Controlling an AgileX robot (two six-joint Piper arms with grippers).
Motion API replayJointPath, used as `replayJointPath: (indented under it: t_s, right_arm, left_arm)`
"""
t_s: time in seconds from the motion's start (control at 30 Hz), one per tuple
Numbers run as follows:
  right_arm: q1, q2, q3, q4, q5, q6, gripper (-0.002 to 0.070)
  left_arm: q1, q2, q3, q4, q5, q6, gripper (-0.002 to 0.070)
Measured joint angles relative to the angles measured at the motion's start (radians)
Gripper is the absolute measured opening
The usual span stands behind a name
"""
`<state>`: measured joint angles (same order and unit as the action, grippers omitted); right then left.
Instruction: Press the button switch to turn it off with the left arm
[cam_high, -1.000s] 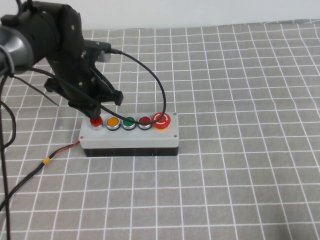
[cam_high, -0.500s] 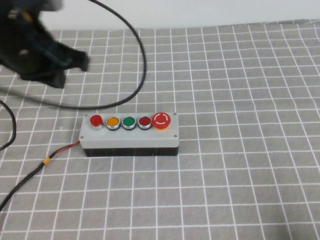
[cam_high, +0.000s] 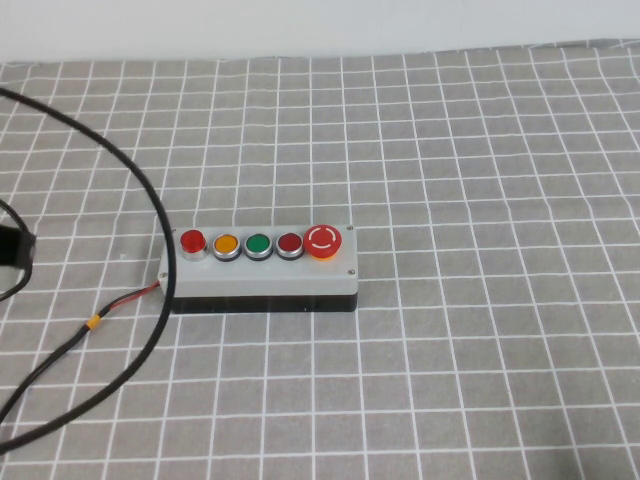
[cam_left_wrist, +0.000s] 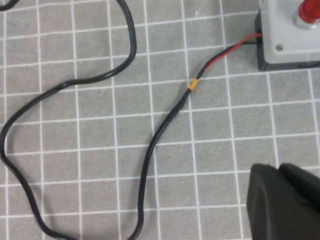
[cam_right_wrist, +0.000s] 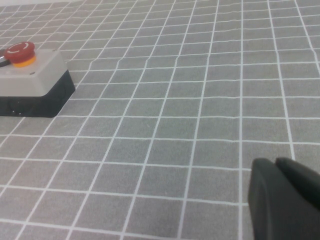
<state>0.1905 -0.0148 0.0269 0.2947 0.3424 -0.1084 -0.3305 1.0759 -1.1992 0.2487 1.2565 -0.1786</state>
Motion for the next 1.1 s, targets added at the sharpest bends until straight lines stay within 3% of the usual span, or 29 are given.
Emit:
replayJointPath:
  t_s: [0.37, 0.6, 0.8, 1.1]
  right_arm:
    - [0.0, 0.0, 0.0, 0.0, 0.0, 0.0, -0.0018]
    - [0.0, 0.0, 0.0, 0.0, 0.0, 0.0, -0.0018]
    - [0.0, 0.0, 0.0, 0.0, 0.0, 0.0, -0.0018]
    - [0.0, 0.0, 0.0, 0.0, 0.0, 0.0, -0.0018]
  left_arm:
    - [0.0, -0.079, 0.075, 0.018, -0.053, -0.123, -0.0003]
    - [0.021, -0.368, 0.438, 0.027, -0.483, -0.139, -0.0003]
    - [0.097, -0.6, 0.792, 0.0, -0.836, -0.139, -0.0003]
    - [0.168, -0.854, 1.147, 0.003, -1.201, -0.102, -0.0003]
